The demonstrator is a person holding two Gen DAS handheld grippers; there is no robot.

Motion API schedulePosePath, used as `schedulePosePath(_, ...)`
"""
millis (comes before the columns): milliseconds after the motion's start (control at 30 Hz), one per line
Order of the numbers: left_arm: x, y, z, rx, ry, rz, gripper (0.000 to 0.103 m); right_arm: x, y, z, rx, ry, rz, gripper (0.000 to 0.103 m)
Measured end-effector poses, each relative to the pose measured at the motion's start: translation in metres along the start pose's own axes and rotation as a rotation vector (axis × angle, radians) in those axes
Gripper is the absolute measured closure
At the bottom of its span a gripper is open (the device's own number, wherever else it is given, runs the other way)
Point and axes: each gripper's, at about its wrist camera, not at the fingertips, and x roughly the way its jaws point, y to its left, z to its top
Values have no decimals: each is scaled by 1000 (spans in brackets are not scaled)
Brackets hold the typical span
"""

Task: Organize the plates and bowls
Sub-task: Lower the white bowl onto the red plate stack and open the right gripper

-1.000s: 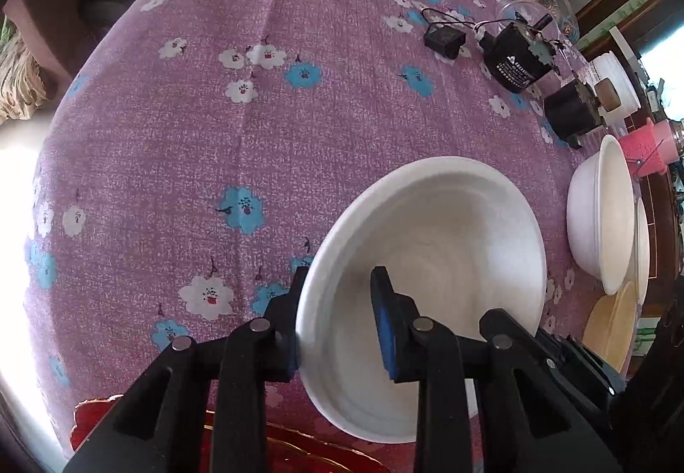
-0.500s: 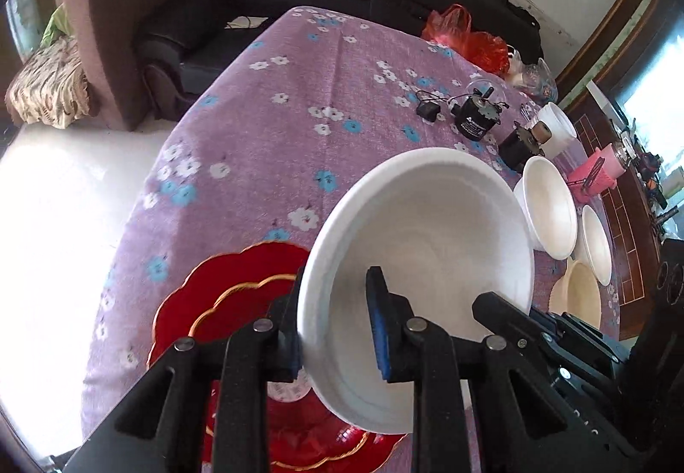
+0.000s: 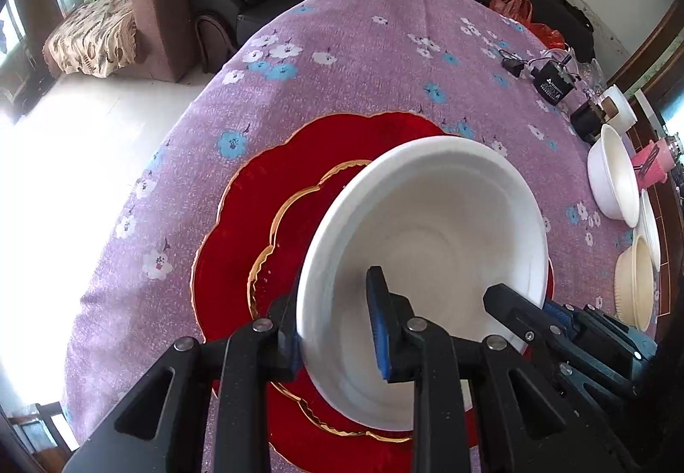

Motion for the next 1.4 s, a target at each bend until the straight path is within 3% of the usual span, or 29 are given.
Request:
schedulePosePath(67,0,1,-1,6,-8,8,73,5,-2,0,7,11,-10,87)
schedulePosePath(200,-11,2,0,25,-66,36,51,8,-1,-1,-18,9,-47,88)
schedulePosePath(467,-39,8,-8,16,-175,60,40,9,3,-1,-34,-28,-87,83)
schedulePosePath(633,-62,18,-15,-40,-240,17,39,1,4,-5,-31,-53,-77,82)
schedulePosePath(900,-108,16,-36,-94,-417,-10,34,-12,2,-13,-11,-85,-3,64)
schedulePosePath(1167,-147,0,-54,-87,-581,-4,25,-18,22,-20,-147,-124,-142,62)
schedulePosePath(1233,-155,-4,-56,-78,-615,-1,23,-30,21,-20,-153,-155,-153,60)
schedulePosePath(1300,-160,-9,-60,-65,-641,3,22,-42,18,-21,-148,-184,-153,51)
schedulePosePath(1400,-165,-18,-65,-48,-663,7,21,-58,14,-27,-135,-233,-148,49)
